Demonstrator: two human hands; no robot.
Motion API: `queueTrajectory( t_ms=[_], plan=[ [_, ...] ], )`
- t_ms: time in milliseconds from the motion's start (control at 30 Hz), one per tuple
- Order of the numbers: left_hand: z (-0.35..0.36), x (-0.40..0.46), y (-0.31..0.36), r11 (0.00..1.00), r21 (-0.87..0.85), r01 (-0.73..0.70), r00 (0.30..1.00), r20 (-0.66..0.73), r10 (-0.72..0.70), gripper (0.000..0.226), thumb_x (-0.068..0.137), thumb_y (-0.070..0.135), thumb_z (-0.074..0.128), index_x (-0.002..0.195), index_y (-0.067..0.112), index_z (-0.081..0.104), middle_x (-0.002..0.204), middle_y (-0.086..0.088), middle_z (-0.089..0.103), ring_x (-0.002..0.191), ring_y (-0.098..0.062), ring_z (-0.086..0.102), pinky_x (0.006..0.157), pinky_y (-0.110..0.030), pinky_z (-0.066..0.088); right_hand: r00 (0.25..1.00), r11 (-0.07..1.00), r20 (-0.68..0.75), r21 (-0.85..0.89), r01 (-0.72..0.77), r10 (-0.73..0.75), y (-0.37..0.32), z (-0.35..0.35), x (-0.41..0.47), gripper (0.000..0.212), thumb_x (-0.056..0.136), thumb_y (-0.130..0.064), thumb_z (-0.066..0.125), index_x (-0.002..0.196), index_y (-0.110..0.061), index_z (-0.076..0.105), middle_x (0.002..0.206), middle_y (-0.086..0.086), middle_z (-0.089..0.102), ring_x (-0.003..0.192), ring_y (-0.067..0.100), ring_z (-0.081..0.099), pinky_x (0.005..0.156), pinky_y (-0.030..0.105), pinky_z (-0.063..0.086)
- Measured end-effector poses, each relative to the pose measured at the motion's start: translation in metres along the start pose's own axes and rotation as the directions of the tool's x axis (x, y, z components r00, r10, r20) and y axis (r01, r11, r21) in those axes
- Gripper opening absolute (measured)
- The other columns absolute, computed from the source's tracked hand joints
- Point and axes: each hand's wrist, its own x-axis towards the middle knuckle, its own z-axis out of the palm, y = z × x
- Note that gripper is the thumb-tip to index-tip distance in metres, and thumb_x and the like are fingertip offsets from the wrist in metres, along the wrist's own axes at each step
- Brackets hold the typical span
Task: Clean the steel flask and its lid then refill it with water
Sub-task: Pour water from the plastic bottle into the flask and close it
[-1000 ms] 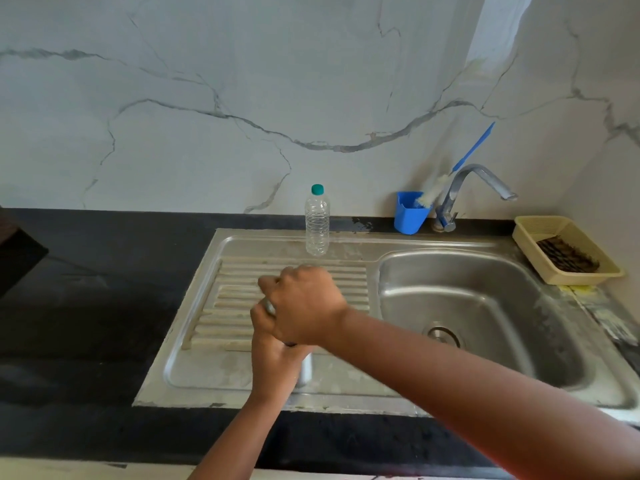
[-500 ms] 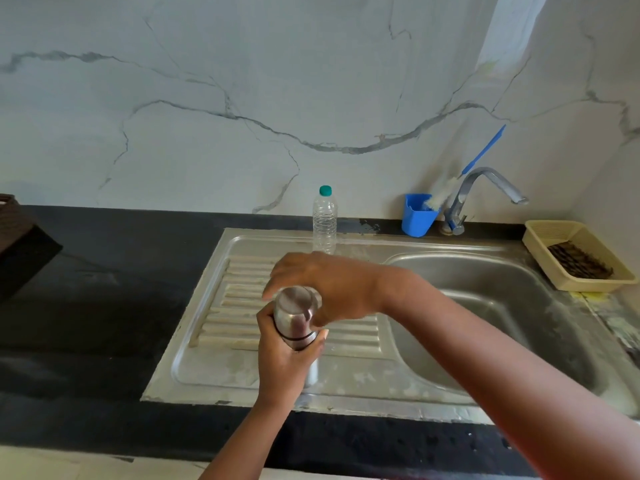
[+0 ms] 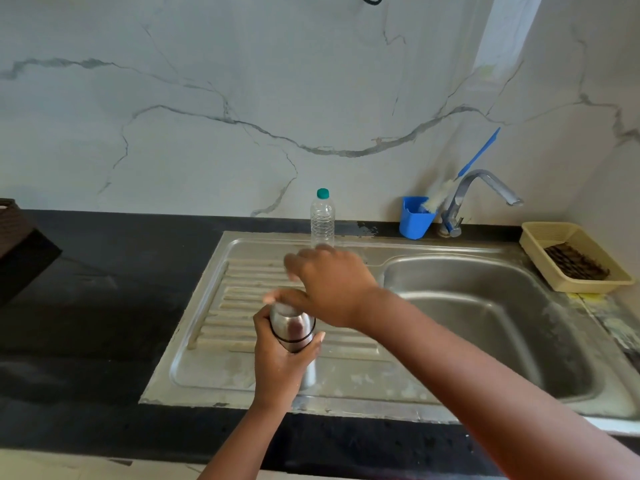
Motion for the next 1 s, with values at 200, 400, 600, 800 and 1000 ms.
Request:
queueTrajectory(
  t_ms=[200,400,600,800,1000],
  plan=[
    [0.0,0.001,-0.004,1.0,-0.004,-0.02,0.999,0.029,0.02,0.069,0.068,-0.004,0.086,0.111,0.031,0.045,0.091,0.01,0.07,0.08,-0.004,0.07,0.067,-0.012,0.052,0.954,0.945,0.161,0.254,0.207,-0.252,0.006,0.014,-0.001,0.044,0.083,-0.023,0.07,0.126,-0.023,0.059,0.115,0.004,0.056,0.098,0.024,0.06,0.079,0.035,0.05],
    [-0.008,0.003,-0.017,0.999,-0.032,0.018,0.994,0.107,-0.014,0.079,0.065,0.022,0.092,0.123,0.028,0.039,0.115,0.0,0.066,0.102,-0.016,0.068,0.082,-0.028,0.055,0.972,0.987,-0.177,-0.069,0.143,-0.153,0.008,0.033,-0.001,0.075,0.085,-0.076,0.034,0.116,-0.011,0.054,0.103,0.008,0.061,0.085,0.033,0.062,0.062,0.034,0.04],
    [-0.024,0.004,-0.025,0.993,-0.048,0.108,0.969,0.23,-0.094,0.088,0.049,0.037,0.092,0.124,0.026,0.047,0.112,0.012,0.065,0.107,-0.01,0.064,0.085,-0.023,0.052,0.752,0.739,-0.047,-0.231,0.633,-0.658,0.038,0.028,0.015,0.055,0.093,-0.063,0.047,0.13,-0.024,0.059,0.113,0.002,0.061,0.084,0.022,0.054,0.067,0.033,0.044],
    [-0.018,0.009,-0.027,0.986,0.149,0.073,0.979,0.179,-0.099,0.052,0.061,0.015,0.094,0.104,0.013,0.063,0.089,0.025,0.07,0.088,0.004,0.067,0.07,-0.011,0.05,0.774,0.771,-0.094,-0.223,0.597,-0.626,0.014,0.038,0.024,0.039,0.09,-0.051,0.056,0.102,-0.015,0.065,0.068,0.009,0.056,0.049,0.023,0.044,0.046,0.027,0.037],
    [-0.014,0.013,-0.031,0.975,0.204,0.092,0.98,0.155,-0.125,0.034,0.06,0.007,0.093,0.077,0.018,0.066,0.07,0.014,0.073,0.069,-0.001,0.069,0.055,-0.013,0.049,0.988,0.965,-0.091,-0.242,0.098,-0.123,-0.023,0.045,0.017,0.029,0.097,-0.042,0.04,0.096,-0.014,0.049,0.06,-0.001,0.035,0.055,0.019,0.043,0.046,0.025,0.022]
  ],
)
